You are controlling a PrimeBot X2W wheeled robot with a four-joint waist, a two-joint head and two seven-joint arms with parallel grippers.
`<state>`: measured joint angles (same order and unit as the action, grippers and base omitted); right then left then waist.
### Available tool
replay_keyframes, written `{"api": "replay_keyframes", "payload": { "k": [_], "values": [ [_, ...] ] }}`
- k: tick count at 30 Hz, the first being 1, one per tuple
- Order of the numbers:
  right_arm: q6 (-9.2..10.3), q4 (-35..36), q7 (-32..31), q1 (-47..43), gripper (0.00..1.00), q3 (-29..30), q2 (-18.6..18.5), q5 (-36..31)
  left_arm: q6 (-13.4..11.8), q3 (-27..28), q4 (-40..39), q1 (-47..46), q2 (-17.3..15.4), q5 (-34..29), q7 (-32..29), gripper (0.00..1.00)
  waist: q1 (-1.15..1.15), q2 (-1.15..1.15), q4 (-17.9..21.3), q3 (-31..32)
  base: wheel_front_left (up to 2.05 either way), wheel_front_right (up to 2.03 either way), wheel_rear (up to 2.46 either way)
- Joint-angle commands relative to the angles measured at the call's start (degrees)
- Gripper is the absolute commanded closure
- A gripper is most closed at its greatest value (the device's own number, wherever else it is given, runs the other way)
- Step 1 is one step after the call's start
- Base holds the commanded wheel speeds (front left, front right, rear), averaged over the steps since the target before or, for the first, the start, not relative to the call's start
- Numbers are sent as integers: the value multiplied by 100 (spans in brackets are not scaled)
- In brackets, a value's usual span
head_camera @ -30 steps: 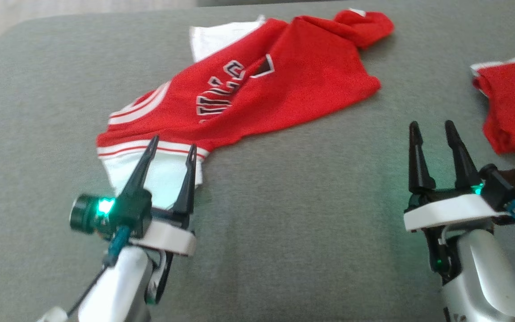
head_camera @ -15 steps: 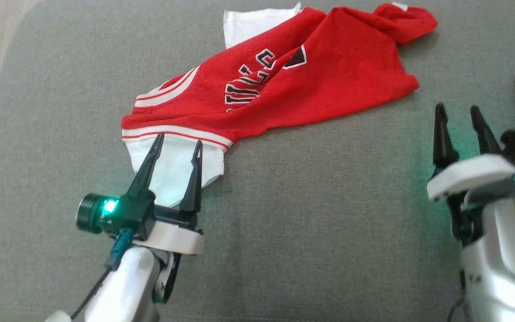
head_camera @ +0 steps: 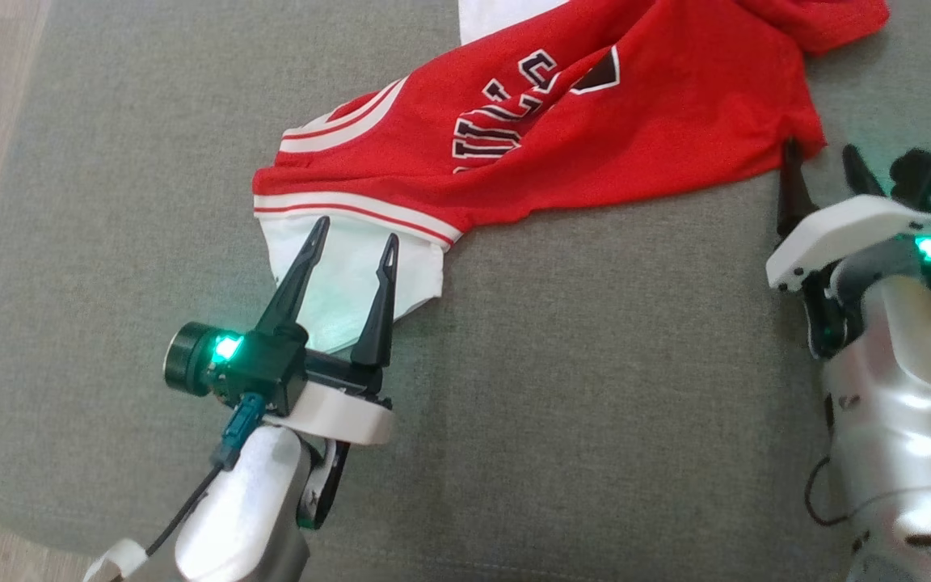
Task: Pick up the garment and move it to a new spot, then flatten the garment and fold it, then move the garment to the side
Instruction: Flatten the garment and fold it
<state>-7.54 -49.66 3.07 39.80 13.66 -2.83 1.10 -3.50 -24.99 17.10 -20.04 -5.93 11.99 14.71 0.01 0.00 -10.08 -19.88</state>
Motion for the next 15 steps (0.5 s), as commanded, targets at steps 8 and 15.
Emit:
{"api": "replay_keyframes", "payload": {
  "k": [8,15],
  "values": [
    [5,-682,298,540,0,1,-5,-659,39,296,-112,-225,11,-127,29,0,-1,0,15,-60,0,0,0],
    [5,-1088,859,523,100,-72,-5,-473,39,415,53,-90,-9,-144,29,0,-1,0,223,226,0,0,0]
  ]
}}
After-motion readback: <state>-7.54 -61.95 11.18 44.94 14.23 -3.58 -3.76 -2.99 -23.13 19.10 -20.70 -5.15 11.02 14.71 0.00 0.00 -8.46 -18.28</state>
